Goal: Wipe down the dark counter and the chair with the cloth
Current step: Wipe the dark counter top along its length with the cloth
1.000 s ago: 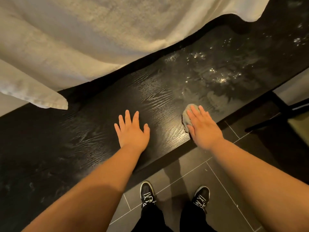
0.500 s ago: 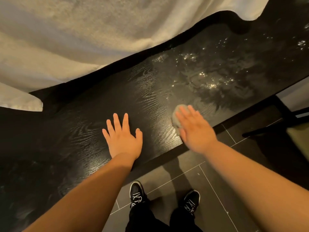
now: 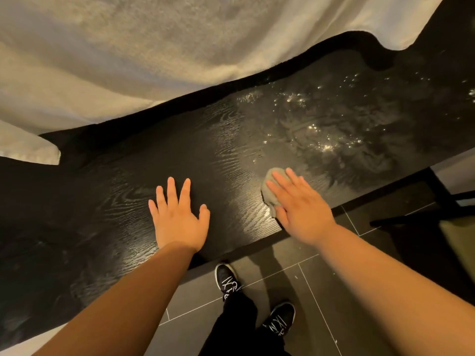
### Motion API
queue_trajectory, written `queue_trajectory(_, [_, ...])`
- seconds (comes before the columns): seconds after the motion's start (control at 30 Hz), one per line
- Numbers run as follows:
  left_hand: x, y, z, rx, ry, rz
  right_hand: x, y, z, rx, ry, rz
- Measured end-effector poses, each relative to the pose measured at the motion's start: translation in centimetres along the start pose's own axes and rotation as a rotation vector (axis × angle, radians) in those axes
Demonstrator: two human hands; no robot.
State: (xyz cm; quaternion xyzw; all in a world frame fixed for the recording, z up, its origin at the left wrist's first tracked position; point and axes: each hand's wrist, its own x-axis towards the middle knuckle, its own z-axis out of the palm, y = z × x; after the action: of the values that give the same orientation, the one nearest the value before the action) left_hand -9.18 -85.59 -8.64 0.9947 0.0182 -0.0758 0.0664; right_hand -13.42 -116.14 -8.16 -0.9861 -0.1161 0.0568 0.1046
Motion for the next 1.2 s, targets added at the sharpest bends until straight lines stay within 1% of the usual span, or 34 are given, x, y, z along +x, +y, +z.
queue_trajectory(0.1, [0.0, 0.1, -0.1, -0.001, 0.013, 0.003, 0.0, 1.8, -0.9, -0.026, 0.020, 0.191])
queue_trajectory(0.2, [0.0, 0.2, 0.0, -0.005, 0.014, -0.008, 0.7, -0.9, -0.7, 0.026, 0.049, 0.314])
queue_trajectory(0.23, [-0.1, 0.2, -0.1, -0.005, 0.007, -0.009, 1.0, -2.7, -0.4, 0.042, 0.039, 0.292])
queue_trajectory(0.33, [0.0, 0.2, -0.2, 0.000, -0.007, -0.008, 1.1, -7.7, 1.1, 0.031, -0.025, 0.042])
queue_trajectory(0.4, [0.0, 0.2, -0.2, -0.003, -0.004, -0.009, 1.2, -7.1, 1.3, 0.046, -0.040, -0.097])
queue_trajectory(0.47, [0.0, 0.1, -0.2, -0.015, -0.001, -0.009, 1.2, -4.0, 1.0, 0.015, -0.034, -0.154])
queue_trajectory(0.5, [0.0, 0.1, -0.2, -0.018, -0.003, -0.007, 1.1, -2.1, 0.6, -0.017, -0.023, -0.126])
queue_trajectory(0.53, [0.0, 0.2, -0.2, -0.015, -0.006, -0.004, 1.1, -0.2, 0.1, -0.034, -0.018, -0.050])
queue_trajectory(0.6, [0.0, 0.2, -0.3, -0.002, -0.007, -0.006, 1.6, 2.3, -1.0, -0.030, 0.012, 0.152])
queue_trajectory(0.63, [0.0, 0.2, -0.3, 0.001, -0.006, -0.008, 2.1, 2.4, -1.3, -0.021, 0.037, 0.256])
queue_trajectory(0.7, [-0.1, 0.1, -0.4, 0.003, -0.011, -0.006, 3.3, 0.1, -1.3, 0.010, 0.071, 0.434])
queue_trajectory(0.73, [-0.1, 0.2, -0.4, -0.001, -0.014, -0.004, 3.8, -1.6, -1.1, 0.022, 0.063, 0.451])
queue_trajectory(0.77, [-0.1, 0.3, -0.5, -0.004, -0.014, -0.004, 4.1, -3.4, -0.6, 0.027, 0.040, 0.389])
queue_trajectory(0.83, [-0.1, 0.3, -0.7, 0.004, -0.015, -0.006, 4.4, -6.6, 0.3, 0.032, -0.035, 0.140])
queue_trajectory(0.9, [-0.1, 0.2, -0.7, 0.015, -0.025, -0.008, 4.3, -7.2, 0.6, 0.034, -0.090, -0.063])
queue_trajectory(0.93, [0.0, 0.2, -0.7, 0.015, -0.024, -0.007, 4.4, -6.4, 0.5, 0.032, -0.084, -0.108])
queue_trajectory(0.97, [0.0, 0.2, -0.7, 0.012, -0.021, -0.003, 4.4, -5.1, 0.4, 0.024, -0.056, -0.104])
queue_trajectory(1.0, [0.0, 0.2, -0.6, 0.009, -0.016, 0.000, 4.5, -3.7, 0.2, 0.013, -0.019, -0.041])
queue_trajectory(1.1, [0.0, 0.2, -0.5, 0.004, -0.009, -0.001, 5.2, 0.2, -0.9, 0.059, 0.052, 0.264])
queue_trajectory(1.17, [0.1, 0.2, -0.5, 0.004, -0.007, 0.001, 5.8, 0.0, -1.3, 0.038, 0.091, 0.354])
queue_trajectory(1.2, [0.1, 0.1, -0.5, 0.005, -0.008, 0.003, 5.9, -0.8, -1.3, 0.035, 0.093, 0.362])
